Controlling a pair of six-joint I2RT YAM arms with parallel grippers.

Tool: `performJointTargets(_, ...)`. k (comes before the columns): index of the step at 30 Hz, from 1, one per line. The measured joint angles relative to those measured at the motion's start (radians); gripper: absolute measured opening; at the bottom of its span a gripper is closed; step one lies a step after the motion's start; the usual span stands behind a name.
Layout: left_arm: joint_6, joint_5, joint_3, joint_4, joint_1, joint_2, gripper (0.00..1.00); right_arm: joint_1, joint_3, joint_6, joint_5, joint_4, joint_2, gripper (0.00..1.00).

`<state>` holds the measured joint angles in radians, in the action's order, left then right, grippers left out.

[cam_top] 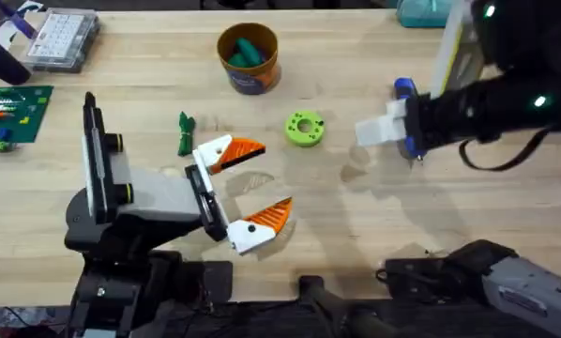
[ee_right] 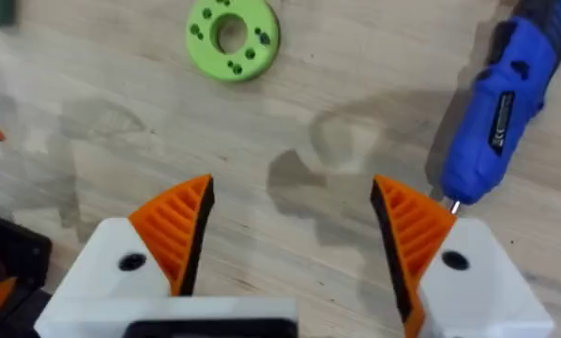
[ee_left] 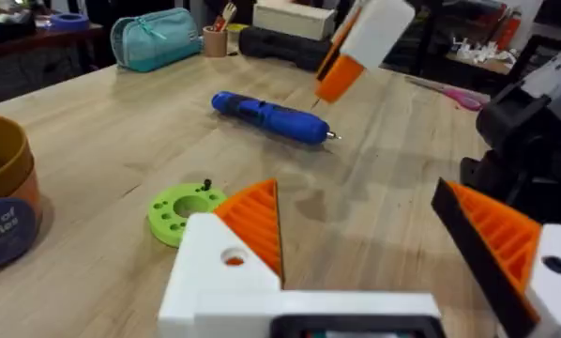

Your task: Pick up the gripper from the table and insert it into the empty holder that is missing its gripper. Then pick up a screw, insert it into the mounting hole, and use the screwdriver to tighten it. Finally, clean up the table by picking up the vegetable and placing it into the bucket.

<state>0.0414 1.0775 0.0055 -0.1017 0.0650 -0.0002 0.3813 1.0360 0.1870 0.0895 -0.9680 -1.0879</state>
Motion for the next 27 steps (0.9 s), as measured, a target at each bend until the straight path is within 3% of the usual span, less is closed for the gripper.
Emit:
performJointTargets(6, 0.000, 0.000, 0.000, 0.000, 0.000, 0.000, 0.986, 0.000, -0.073, -0.008, -0.004, 0.043, -0.033, 0.996)
performJointTargets(14, 0.000, 0.000, 0.000, 0.000, 0.000, 0.000, 0.986, 0.000, -0.076, -0.012, -0.007, 0.072, -0.113, 0.995)
performJointTargets(27, 0.000, 0.000, 0.000, 0.000, 0.000, 0.000, 0.986, 0.040, -0.076, -0.012, 0.009, 0.093, -0.117, 0.995)
